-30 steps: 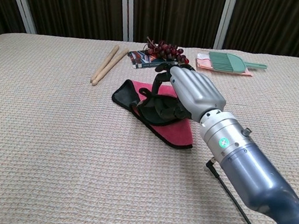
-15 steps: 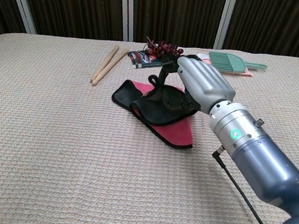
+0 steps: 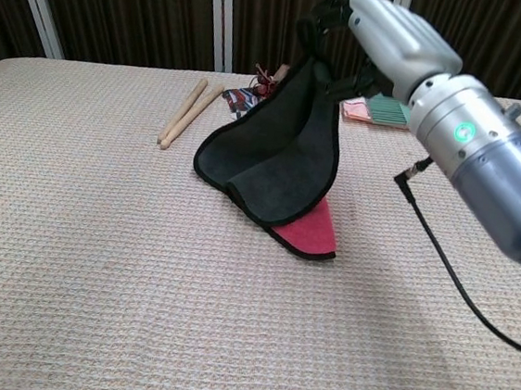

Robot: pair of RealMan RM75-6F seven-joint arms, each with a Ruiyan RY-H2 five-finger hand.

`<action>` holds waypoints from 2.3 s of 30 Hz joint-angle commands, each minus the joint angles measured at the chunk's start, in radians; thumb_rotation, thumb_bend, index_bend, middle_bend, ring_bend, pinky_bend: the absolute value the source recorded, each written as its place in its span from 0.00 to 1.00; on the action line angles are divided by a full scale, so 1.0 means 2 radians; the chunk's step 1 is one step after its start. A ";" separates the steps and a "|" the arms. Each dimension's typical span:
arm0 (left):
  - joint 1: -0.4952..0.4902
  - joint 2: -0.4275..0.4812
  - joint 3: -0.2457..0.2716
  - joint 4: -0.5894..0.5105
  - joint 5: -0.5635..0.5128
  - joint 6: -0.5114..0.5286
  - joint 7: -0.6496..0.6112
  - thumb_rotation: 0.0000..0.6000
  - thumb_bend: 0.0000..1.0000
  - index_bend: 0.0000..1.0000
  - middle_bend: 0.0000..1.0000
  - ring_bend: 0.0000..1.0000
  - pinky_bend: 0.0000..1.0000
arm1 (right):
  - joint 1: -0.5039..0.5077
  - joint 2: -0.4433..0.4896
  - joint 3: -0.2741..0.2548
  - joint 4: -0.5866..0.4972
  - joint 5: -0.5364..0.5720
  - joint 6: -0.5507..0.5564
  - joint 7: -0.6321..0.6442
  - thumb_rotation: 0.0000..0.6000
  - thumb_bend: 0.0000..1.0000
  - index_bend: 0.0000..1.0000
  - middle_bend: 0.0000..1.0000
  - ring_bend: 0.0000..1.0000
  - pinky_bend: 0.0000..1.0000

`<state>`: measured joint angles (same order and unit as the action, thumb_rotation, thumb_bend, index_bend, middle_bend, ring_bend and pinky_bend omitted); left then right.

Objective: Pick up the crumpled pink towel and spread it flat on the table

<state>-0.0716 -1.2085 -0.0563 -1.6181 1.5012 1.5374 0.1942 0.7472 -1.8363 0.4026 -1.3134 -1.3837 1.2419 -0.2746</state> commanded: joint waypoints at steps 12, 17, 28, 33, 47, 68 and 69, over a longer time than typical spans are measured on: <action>-0.054 -0.020 -0.049 -0.037 -0.049 -0.058 0.025 1.00 0.01 0.02 0.00 0.00 0.02 | 0.062 0.083 0.103 -0.072 0.076 -0.051 -0.074 1.00 0.56 0.54 0.18 0.14 0.02; -0.090 -0.037 -0.078 -0.044 -0.069 -0.086 0.043 1.00 0.07 0.08 0.04 0.00 0.07 | 0.078 0.099 0.118 -0.071 0.090 -0.060 -0.078 1.00 0.56 0.54 0.18 0.14 0.02; -0.186 -0.079 -0.170 -0.039 -0.141 -0.137 0.067 1.00 0.14 0.18 0.10 0.00 0.11 | 0.092 0.118 0.119 -0.065 0.122 -0.067 -0.072 1.00 0.56 0.54 0.18 0.14 0.02; -0.227 -0.101 -0.195 -0.015 -0.186 -0.168 0.084 1.00 0.14 0.20 0.11 0.00 0.11 | 0.099 0.122 0.117 -0.065 0.132 -0.067 -0.071 1.00 0.56 0.54 0.18 0.14 0.02; -0.325 -0.195 -0.226 0.095 -0.277 -0.208 0.102 1.00 0.23 0.33 0.17 0.01 0.11 | 0.105 0.128 0.101 -0.075 0.153 -0.054 -0.070 1.00 0.56 0.54 0.18 0.14 0.02; -0.441 -0.312 -0.257 0.233 -0.404 -0.281 0.102 1.00 0.25 0.43 0.16 0.01 0.11 | 0.109 0.138 0.086 -0.099 0.171 -0.034 -0.068 1.00 0.56 0.54 0.18 0.14 0.02; -0.444 -0.316 -0.256 0.237 -0.408 -0.283 0.102 1.00 0.25 0.43 0.16 0.01 0.11 | 0.110 0.138 0.085 -0.099 0.172 -0.034 -0.069 1.00 0.56 0.54 0.18 0.14 0.02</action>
<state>-0.9496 -1.8302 -0.5700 -1.1550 0.6954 0.9787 0.3966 0.9657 -1.5608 0.5734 -1.5114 -1.0413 1.1735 -0.4114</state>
